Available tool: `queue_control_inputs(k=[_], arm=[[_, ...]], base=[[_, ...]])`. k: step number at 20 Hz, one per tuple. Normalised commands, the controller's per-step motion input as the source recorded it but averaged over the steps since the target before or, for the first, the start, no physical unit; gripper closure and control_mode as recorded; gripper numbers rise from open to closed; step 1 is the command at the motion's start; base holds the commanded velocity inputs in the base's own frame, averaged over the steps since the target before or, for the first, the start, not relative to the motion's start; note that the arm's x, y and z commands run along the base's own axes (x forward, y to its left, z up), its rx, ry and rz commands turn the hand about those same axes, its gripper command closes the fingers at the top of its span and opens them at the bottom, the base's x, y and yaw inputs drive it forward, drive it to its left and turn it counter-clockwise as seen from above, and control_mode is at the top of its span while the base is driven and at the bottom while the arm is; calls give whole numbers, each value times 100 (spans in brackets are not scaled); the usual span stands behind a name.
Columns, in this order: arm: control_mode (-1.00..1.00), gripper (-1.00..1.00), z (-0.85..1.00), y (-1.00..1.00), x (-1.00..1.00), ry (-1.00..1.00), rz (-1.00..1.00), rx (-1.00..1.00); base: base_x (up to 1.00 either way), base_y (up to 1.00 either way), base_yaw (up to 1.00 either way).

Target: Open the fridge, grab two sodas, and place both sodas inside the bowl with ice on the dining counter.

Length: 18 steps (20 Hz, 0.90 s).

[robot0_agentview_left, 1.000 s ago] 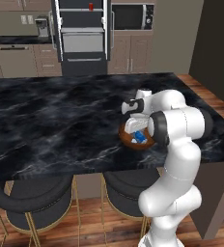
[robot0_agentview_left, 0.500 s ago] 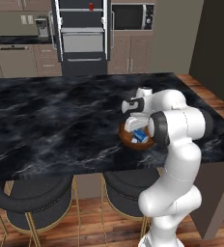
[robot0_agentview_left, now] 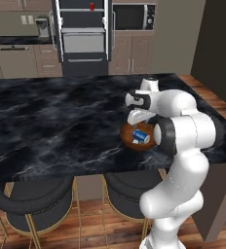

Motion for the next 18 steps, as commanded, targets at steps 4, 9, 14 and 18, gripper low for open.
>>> queue_control_inputs(k=[4,9,14,18], arm=[[-100,-100,50,-4,-31,-11,0,0],[-100,-100,48,0,-54,-14,-3,0],[-100,-100,42,0,-62,-12,-11,0],[-100,-100,38,2,-68,-9,-16,0]], base=[[0,0,0],[0,0,0],[0,0,0],[0,0,0]])
